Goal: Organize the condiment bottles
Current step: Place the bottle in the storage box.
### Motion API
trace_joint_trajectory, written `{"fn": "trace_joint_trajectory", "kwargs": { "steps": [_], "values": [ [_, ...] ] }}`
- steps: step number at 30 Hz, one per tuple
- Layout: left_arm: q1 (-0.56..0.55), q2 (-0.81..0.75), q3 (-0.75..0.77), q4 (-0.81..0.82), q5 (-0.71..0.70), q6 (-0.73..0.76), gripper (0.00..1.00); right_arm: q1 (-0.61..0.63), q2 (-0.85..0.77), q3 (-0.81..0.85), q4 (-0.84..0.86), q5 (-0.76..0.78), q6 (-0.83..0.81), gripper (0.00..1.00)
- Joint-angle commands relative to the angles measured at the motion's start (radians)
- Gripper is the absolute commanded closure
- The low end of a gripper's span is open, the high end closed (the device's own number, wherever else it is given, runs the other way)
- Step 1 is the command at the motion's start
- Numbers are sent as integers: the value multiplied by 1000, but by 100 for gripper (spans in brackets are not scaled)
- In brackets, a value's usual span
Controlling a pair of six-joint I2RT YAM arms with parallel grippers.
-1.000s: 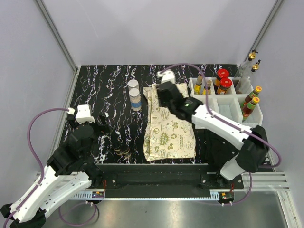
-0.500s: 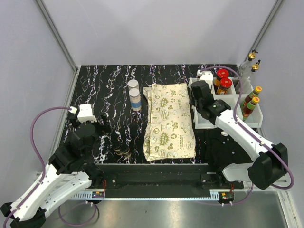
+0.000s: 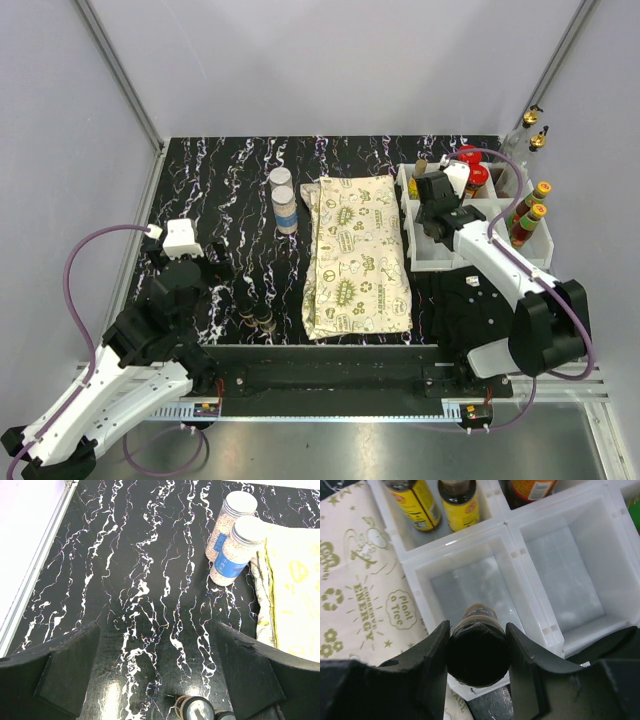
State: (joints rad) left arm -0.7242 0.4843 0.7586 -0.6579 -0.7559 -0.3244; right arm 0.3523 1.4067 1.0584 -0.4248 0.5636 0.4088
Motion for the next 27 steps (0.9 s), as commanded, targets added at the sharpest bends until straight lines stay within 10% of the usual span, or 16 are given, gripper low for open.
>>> {"fn": "trace_joint_trajectory", "kwargs": {
  "steps": [1, 18, 27],
  "values": [
    [8, 4, -1, 40, 1, 12, 1, -50, 49, 5, 54, 6, 62, 100],
    [12, 13, -4, 44, 4, 19, 1, -148, 265, 86, 159, -73, 87, 96],
    [14, 22, -2, 46, 4, 24, 1, -153, 293, 86, 164, -111, 101, 45]
  ]
}}
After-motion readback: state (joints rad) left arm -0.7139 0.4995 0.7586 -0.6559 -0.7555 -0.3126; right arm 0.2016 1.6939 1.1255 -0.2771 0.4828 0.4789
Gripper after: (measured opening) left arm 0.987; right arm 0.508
